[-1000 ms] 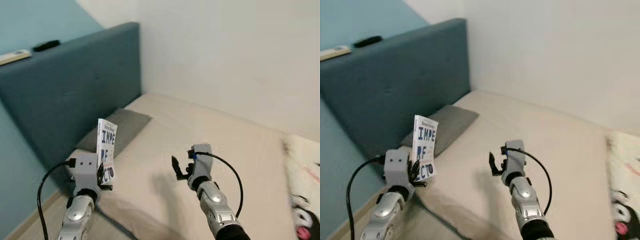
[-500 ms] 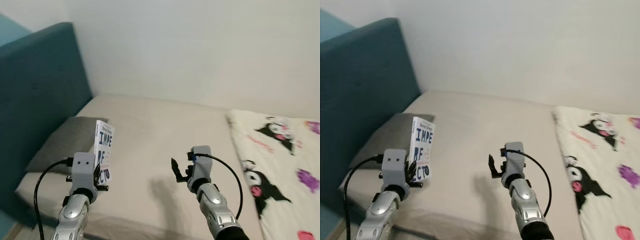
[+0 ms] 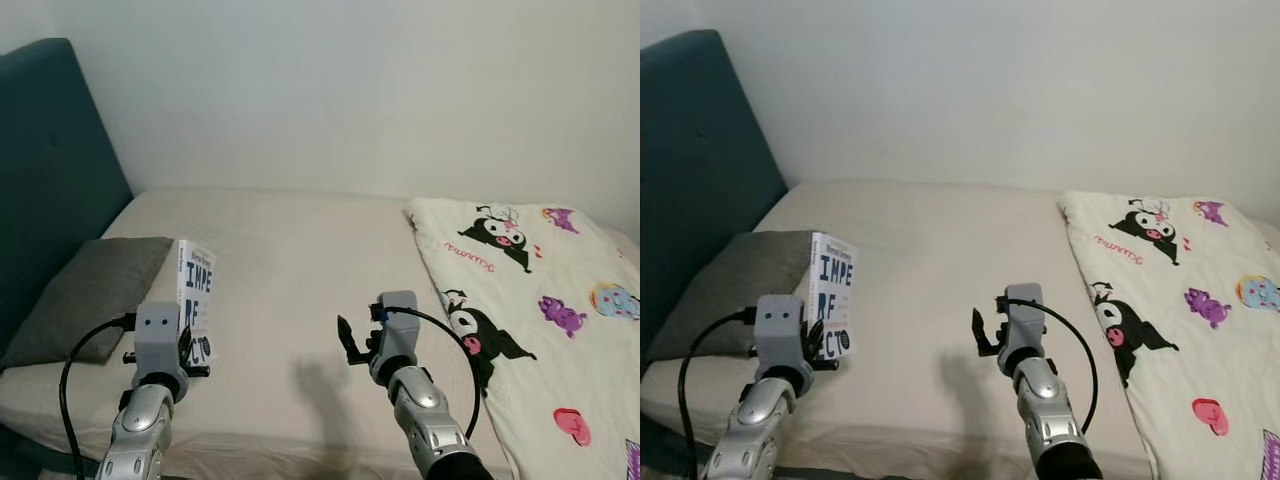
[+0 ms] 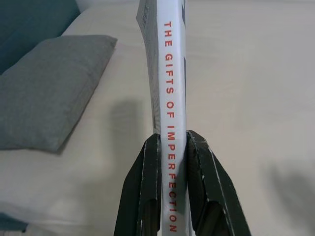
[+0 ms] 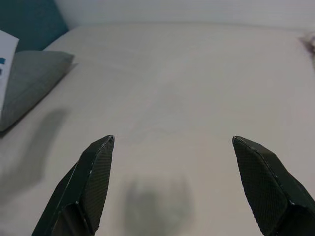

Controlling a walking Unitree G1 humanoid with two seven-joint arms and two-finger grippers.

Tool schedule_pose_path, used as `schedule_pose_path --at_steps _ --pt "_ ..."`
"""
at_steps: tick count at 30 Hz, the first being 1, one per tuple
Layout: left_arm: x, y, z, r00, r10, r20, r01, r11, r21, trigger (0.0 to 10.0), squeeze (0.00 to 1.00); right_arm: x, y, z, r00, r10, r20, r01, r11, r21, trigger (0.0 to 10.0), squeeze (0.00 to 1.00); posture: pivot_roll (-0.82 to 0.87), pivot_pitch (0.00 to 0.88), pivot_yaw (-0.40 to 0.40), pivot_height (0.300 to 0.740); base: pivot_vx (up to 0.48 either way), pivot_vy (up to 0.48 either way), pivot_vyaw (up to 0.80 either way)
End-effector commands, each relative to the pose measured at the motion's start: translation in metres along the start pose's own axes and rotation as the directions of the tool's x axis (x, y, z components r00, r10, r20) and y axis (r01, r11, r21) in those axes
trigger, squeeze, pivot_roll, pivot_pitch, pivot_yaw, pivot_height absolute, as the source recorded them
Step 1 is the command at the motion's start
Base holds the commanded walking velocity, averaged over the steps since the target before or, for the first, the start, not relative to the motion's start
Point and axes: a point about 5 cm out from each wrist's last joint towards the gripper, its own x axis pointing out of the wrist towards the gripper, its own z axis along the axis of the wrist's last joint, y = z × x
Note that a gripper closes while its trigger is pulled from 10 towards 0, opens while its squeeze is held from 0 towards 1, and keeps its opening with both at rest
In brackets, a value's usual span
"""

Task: Clean up the room

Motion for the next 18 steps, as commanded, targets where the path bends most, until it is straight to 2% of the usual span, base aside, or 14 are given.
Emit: schedule_pose_path --at_steps 1,6,18 --pt "0.002 -0.002 0.001 1.0 -0.012 -0.001 0.012 1.0 -0.005 10.0 0.0 -0.001 0.0 -0.001 1.0 0.001 -0.002 -0.001 1.0 0.002 10.0 0.0 0.04 0.133 0.0 0.74 0.0 0.0 0.0" --pt "0.004 -0.008 -0.002 0.999 -0.032 -0.023 0.032 0.999 0.02 10.0 0.0 -0.002 -0.001 -0.002 1.0 -0.001 -0.004 0.001 1.0 -0.002 10.0 0.0 0.04 0.136 -0.001 0.74 0.0 0.0 0.0" --pt "0.009 -0.013 -0.001 0.999 -0.044 -0.03 0.044 0.999 0.017 10.0 0.0 -0.003 -0.001 -0.005 1.0 -0.005 -0.022 0.005 1.0 -0.002 10.0 0.0 0.04 0.133 0.001 0.74 0.0 0.0 -0.05"
